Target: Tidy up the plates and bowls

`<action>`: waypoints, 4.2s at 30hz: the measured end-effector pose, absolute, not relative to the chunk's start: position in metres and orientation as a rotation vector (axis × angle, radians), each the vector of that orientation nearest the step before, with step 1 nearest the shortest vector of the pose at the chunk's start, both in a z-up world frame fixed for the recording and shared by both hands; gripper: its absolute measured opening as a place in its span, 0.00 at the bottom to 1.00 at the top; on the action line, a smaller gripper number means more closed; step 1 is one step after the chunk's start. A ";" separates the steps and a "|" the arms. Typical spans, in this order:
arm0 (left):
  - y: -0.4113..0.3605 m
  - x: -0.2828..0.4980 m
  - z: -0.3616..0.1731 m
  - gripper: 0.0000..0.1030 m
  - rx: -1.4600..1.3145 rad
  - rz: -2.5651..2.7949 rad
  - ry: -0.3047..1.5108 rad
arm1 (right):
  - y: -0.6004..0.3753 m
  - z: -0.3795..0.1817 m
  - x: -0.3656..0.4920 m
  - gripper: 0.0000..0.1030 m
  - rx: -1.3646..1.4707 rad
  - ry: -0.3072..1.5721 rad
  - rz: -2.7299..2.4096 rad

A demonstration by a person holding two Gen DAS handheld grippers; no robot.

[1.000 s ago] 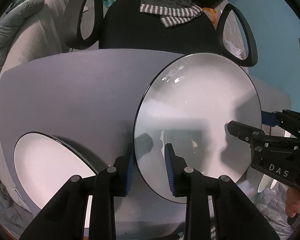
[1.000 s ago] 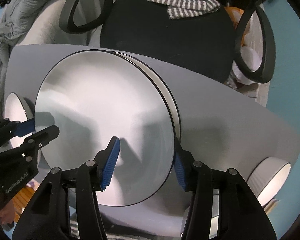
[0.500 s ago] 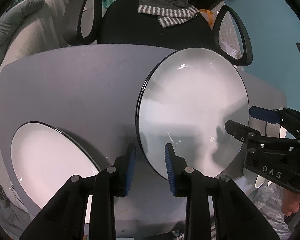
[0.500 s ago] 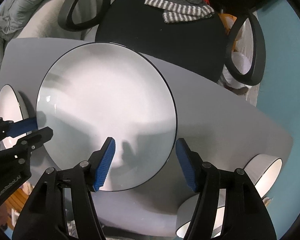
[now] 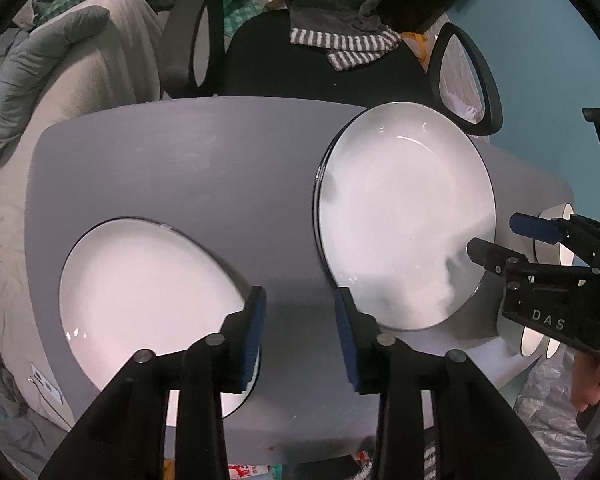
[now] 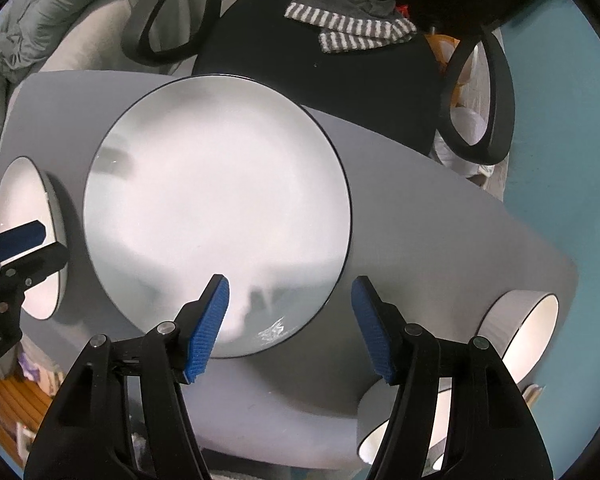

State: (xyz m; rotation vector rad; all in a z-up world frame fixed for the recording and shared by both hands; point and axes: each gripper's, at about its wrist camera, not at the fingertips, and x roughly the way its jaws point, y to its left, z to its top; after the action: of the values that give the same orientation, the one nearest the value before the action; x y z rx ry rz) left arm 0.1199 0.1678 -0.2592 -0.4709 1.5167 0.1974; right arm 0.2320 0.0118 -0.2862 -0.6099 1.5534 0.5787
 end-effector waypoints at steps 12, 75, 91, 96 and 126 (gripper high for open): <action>0.191 0.063 -0.245 0.41 -0.439 0.250 1.486 | 0.021 -0.263 0.200 0.62 -0.585 1.529 0.632; 0.338 -0.039 -0.327 0.34 -0.751 0.369 1.503 | 0.169 -0.321 0.105 0.36 -0.614 1.613 0.896; 0.322 -0.026 -0.326 0.22 -0.687 0.346 1.527 | 0.170 -0.326 0.110 0.16 -0.639 1.635 0.890; 0.323 -0.028 -0.325 0.21 -0.698 0.340 1.529 | 0.167 -0.325 0.111 0.15 -0.611 1.637 0.876; 0.305 -0.005 -0.296 0.20 -0.638 0.294 1.565 | 0.148 -0.307 0.121 0.12 -0.616 1.701 0.804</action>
State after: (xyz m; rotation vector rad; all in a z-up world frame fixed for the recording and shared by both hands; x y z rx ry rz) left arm -0.0050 0.3052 -0.2961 -0.6382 1.5647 0.2938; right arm 0.1207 0.1478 -0.3068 -0.6164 1.7012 0.8040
